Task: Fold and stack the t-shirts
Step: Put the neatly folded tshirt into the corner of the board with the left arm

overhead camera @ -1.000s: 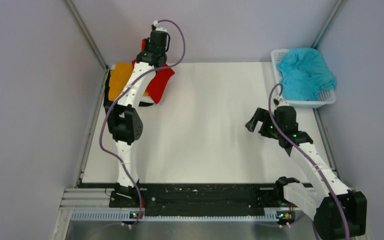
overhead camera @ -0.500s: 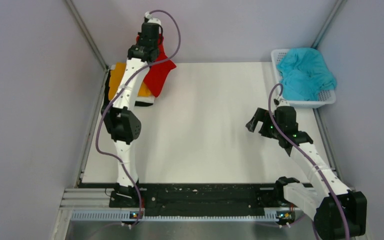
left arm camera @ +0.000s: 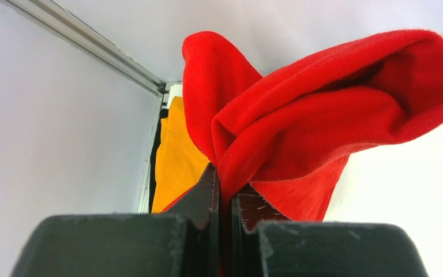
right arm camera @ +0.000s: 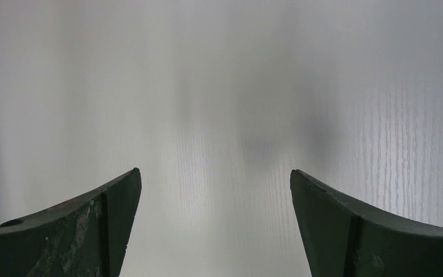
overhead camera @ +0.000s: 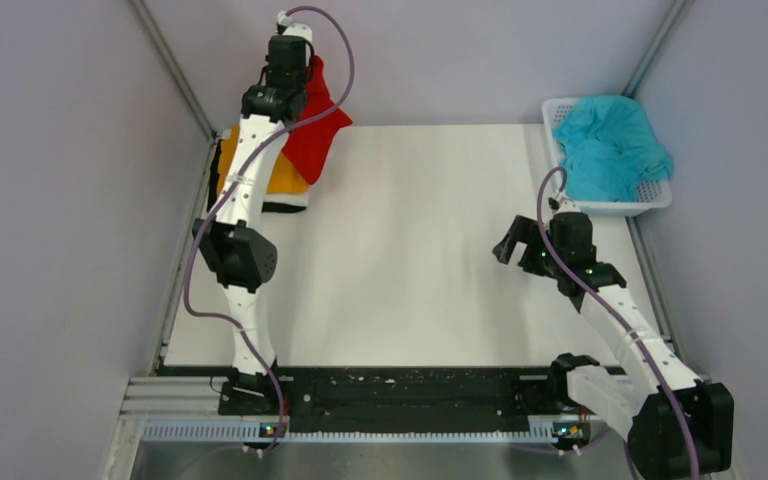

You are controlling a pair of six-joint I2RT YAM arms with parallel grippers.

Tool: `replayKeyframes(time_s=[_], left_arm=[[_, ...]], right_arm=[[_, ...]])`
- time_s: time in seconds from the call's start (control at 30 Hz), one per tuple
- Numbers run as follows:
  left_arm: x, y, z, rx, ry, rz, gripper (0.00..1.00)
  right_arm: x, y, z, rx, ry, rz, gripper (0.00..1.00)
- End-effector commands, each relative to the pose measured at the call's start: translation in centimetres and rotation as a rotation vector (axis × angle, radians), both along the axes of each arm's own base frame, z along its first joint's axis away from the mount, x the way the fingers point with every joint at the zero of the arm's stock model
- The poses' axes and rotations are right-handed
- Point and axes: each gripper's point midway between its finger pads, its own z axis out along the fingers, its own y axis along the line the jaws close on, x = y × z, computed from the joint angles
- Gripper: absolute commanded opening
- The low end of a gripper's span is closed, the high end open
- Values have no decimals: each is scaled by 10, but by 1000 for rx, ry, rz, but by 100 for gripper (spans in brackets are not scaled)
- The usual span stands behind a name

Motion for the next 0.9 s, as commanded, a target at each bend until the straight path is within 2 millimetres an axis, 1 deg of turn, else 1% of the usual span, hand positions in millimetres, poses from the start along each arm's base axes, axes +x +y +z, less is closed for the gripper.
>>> replayKeyframes(time_s=[0.0,0.17,0.3,0.43,0.5,0.6,0.67,0.73,0.77,0.8,0.87], left_arm=[[5,20,23,-65,-86,37,0],[20,49,-14,-123,-28,61,0],[31,73,-51,-156,30,56,0],[39,118,-87,-184,73,126,0],[41,134,-102,-191,93,150,0],[43,160,-122,-192,112,202,0],[43,175,-130,-197,114,230,3],[43,190,-137,-213,113,252,17],[42,198,-140,-218,113,260,30],[42,202,-140,-252,99,279,45],[41,206,-138,-291,81,293,93]], right_arm=[[8,-4,11,-12,-38,-21,99],[9,-5,9,-17,-30,-29,99],[10,-8,6,-29,-21,-44,99],[11,-11,4,-39,-12,-55,99],[11,-13,2,-48,-5,-65,99],[12,-14,1,-55,1,-72,99],[13,-15,-1,-60,6,-77,99],[13,-17,-2,-65,11,-85,99],[14,-17,-2,-66,12,-86,99],[14,-17,-2,-66,11,-86,99],[14,-17,-1,-66,10,-88,99]])
